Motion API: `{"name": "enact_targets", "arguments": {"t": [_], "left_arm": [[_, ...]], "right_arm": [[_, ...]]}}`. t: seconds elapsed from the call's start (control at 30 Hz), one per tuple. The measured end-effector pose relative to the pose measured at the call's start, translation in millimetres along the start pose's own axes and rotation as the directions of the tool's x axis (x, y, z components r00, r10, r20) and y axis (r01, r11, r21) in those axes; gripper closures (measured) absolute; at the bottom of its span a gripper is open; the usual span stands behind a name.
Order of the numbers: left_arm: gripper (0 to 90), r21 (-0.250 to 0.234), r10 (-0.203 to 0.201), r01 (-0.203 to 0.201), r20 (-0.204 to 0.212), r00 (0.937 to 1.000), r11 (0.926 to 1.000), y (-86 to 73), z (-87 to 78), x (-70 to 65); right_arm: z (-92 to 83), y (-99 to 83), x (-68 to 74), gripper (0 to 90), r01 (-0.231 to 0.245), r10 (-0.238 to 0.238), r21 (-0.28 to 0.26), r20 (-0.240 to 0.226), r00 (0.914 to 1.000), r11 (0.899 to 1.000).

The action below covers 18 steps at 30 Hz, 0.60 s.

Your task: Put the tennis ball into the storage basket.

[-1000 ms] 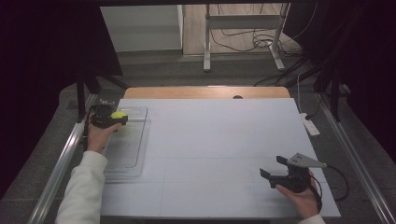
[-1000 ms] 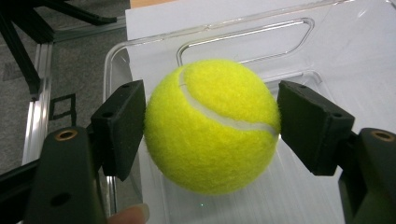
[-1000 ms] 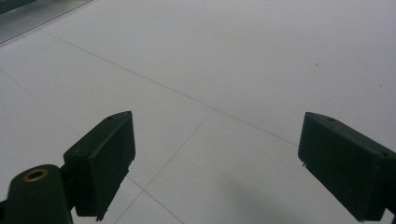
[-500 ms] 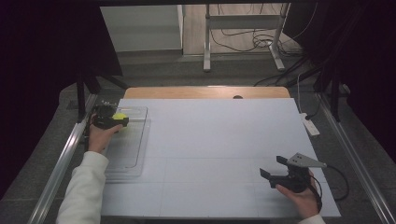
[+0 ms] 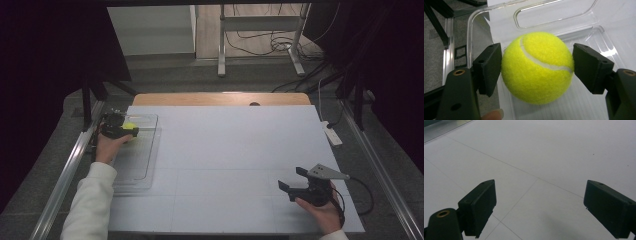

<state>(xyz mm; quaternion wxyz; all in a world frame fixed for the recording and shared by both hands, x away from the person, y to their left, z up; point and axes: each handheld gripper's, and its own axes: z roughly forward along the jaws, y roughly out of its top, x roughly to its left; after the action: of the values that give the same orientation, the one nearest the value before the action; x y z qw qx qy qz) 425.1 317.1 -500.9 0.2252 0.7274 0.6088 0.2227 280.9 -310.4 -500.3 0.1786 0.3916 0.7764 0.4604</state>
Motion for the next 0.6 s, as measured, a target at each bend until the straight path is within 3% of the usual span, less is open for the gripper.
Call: {"name": "enact_targets", "arguments": {"t": [0.17, 0.6], "left_arm": [[26.6, 0.016, 0.021, -0.021, -0.010, 0.9997, 0.9997, 0.6, 1.2, -1.7], [24.6, 0.013, 0.014, -0.013, -0.008, 0.9999, 0.9998, 0.8, 2.4, -1.7]], "right_arm": [[-0.2, 0.1, 0.0, 11.0, -0.001, 0.001, -0.001, 0.000, 1.0000, 1.000], [0.0, -0.1, -0.2, 11.0, 0.000, 0.000, 0.001, 0.000, 1.0000, 1.000]]}}
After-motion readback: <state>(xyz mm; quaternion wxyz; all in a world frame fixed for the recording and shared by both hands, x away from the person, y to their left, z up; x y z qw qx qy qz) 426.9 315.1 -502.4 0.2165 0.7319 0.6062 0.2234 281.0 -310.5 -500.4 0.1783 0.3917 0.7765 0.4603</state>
